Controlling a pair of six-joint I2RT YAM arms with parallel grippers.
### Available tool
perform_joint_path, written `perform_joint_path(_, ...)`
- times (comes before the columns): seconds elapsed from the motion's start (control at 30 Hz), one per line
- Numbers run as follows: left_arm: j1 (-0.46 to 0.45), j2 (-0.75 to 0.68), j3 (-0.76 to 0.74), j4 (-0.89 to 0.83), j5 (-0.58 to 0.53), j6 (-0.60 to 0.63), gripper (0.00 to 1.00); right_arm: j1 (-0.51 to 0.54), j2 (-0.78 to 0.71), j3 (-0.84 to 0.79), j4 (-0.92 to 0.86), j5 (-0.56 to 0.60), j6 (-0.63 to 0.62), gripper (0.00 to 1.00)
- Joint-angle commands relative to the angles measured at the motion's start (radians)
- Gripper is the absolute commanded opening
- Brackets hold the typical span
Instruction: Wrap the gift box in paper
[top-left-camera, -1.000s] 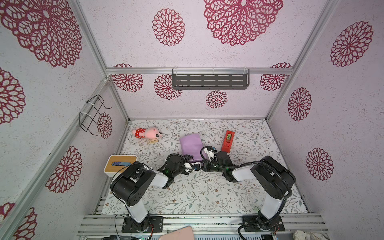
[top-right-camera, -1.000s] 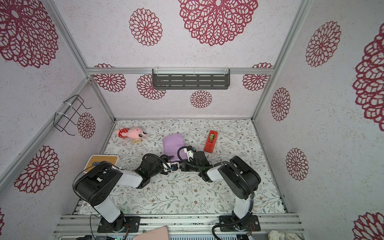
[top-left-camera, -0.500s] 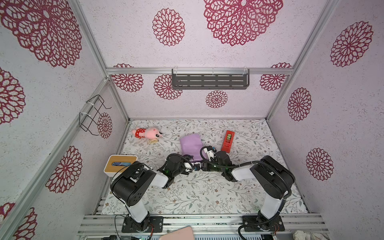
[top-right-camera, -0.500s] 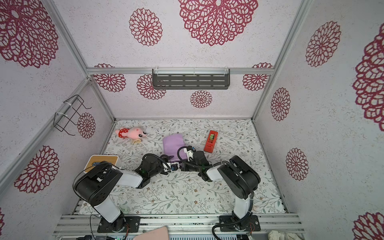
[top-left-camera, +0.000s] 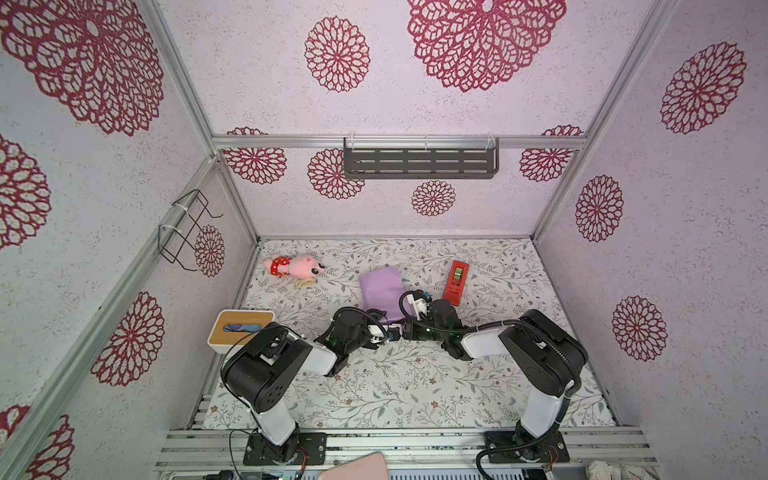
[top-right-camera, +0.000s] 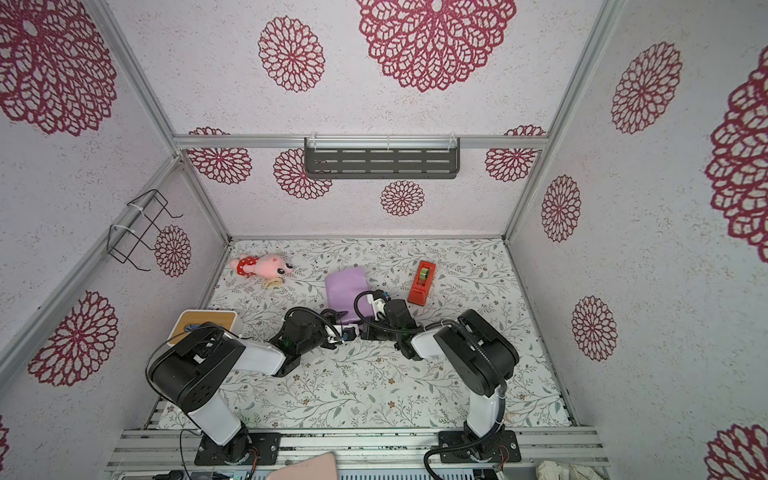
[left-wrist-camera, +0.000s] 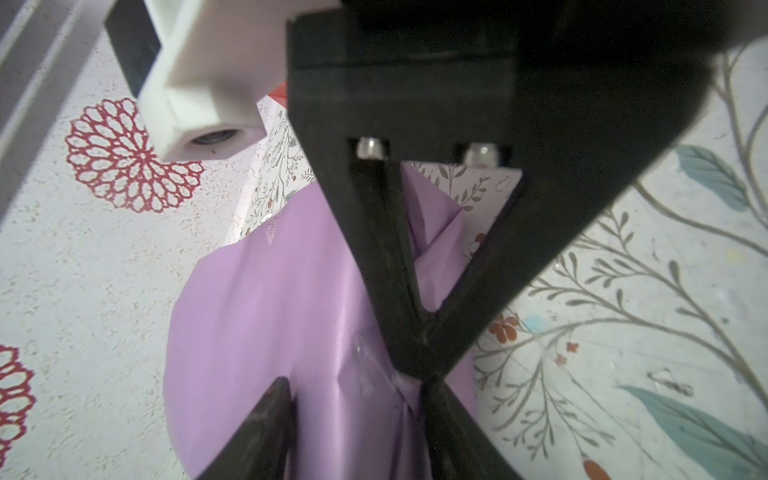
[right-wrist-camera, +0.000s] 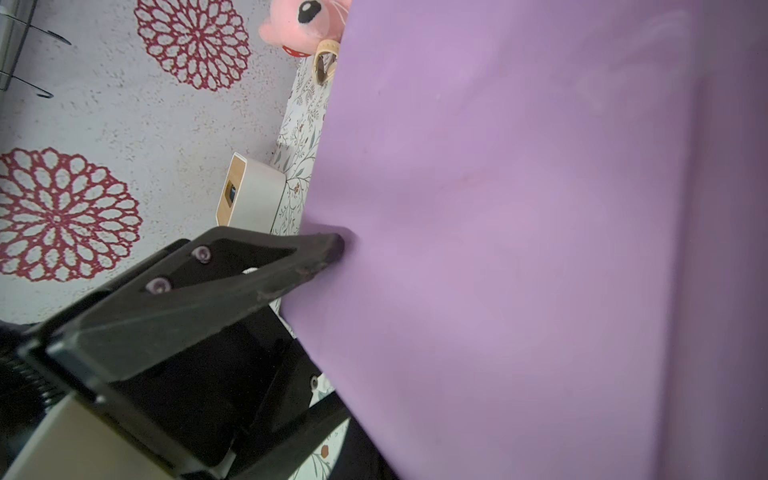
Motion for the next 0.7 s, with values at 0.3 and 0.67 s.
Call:
perform_joint_path(0.3, 0.004, 0.007, 0.008, -0.065, 0.009, -0.008, 0.53, -0.008, 0.007, 0.011, 0.017, 0.060, 0.084, 0.05)
perform_joint_path(0.67, 0.004, 0.005, 0.006, -0.063, 0.009, -0.009, 0.53, 0.003, -0.006, 0.017, 0.019, 0.089, 0.188, 0.20)
